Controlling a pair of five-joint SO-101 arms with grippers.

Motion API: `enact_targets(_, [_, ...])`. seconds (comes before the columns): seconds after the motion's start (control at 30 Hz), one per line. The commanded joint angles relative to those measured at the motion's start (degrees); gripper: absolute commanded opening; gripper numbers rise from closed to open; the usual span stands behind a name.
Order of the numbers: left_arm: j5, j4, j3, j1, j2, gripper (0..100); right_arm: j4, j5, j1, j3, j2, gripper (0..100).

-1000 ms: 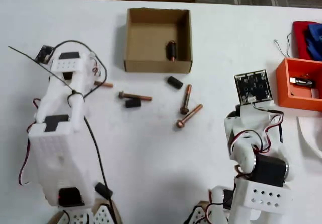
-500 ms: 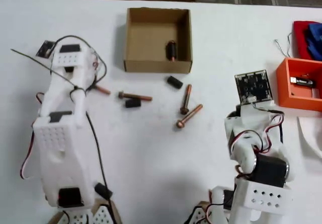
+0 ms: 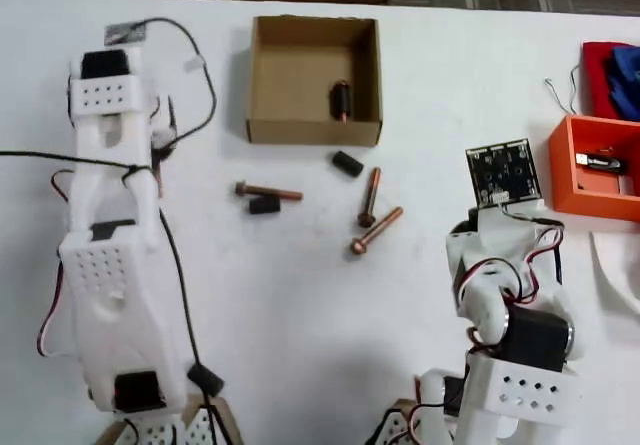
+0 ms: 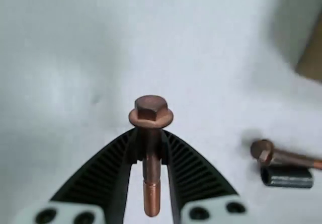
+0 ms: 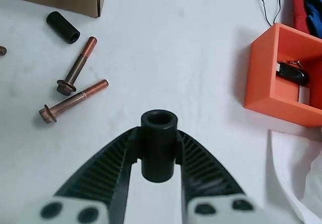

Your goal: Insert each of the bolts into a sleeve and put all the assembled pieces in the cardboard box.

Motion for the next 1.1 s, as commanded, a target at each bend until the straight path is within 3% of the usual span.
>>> enact_targets(0.0, [-7.47, 0.7, 0.4, 0.18, 1.05, 3, -0.04, -0.44, -0.4, -0.26, -0.84, 2.2])
enact_targets(0.37, [-7.82, -4.75, 2.95, 1.49, 11.96, 3, 0.13, -0.44, -0.4, -0.26, -0.84, 2.2])
enact_targets(0.6, [-12.31, -3.52, 2.86, 1.41, 10.81, 18, 0.04, -0.44, -0.4, -0.35, -0.84, 2.2])
enact_targets(1.07, [-12.66, -4.66, 2.86, 1.49, 11.25, 16, 0.31, -0.44, -0.4, -0.35, -0.84, 2.2])
